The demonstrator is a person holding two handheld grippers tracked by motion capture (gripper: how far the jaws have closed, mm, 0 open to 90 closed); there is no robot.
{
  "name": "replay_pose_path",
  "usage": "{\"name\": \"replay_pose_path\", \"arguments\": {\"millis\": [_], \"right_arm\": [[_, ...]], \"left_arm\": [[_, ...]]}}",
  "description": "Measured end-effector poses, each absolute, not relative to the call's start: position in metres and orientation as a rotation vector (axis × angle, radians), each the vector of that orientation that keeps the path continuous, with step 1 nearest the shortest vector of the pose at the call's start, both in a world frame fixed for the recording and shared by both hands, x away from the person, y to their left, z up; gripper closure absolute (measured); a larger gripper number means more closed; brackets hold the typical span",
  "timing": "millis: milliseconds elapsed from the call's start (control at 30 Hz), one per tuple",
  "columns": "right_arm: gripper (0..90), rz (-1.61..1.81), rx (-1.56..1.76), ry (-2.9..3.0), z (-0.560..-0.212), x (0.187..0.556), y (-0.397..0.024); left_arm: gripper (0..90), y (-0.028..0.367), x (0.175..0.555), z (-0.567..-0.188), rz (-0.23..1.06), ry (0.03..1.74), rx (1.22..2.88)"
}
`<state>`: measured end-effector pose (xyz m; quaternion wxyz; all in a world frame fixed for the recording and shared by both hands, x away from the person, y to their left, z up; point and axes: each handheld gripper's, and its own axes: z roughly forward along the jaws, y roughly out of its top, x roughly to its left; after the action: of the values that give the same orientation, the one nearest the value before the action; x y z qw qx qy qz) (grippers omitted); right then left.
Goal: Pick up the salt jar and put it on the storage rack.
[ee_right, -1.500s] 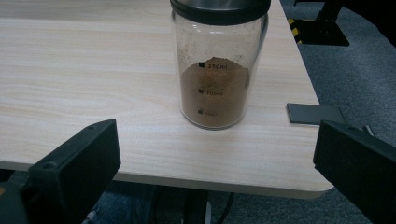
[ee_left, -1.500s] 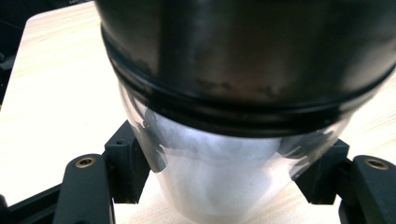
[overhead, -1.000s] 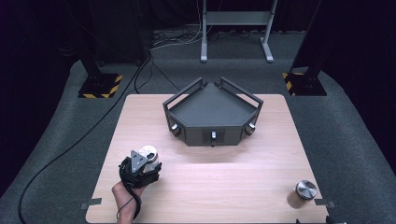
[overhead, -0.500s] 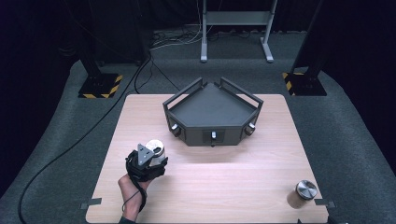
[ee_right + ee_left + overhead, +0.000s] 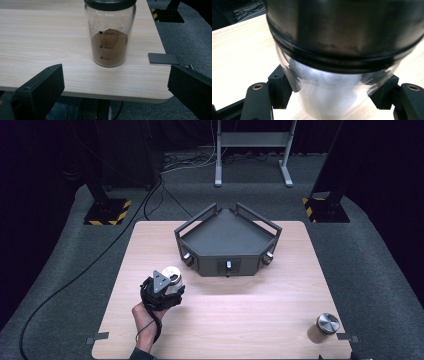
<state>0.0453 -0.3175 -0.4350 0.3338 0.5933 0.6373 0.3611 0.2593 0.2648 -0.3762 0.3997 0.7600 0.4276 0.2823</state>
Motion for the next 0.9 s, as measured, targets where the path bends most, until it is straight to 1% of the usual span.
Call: {"name": "replay_pose_path", "arguments": {"millis": [900], "right_arm": [[0.0, 0.925, 1.562, 1.67, -0.433, 0.047, -0.318]], "left_arm": [[31.5, 0.247, 0.284, -0.368, 0.69, 1.038, 1.939]]}}
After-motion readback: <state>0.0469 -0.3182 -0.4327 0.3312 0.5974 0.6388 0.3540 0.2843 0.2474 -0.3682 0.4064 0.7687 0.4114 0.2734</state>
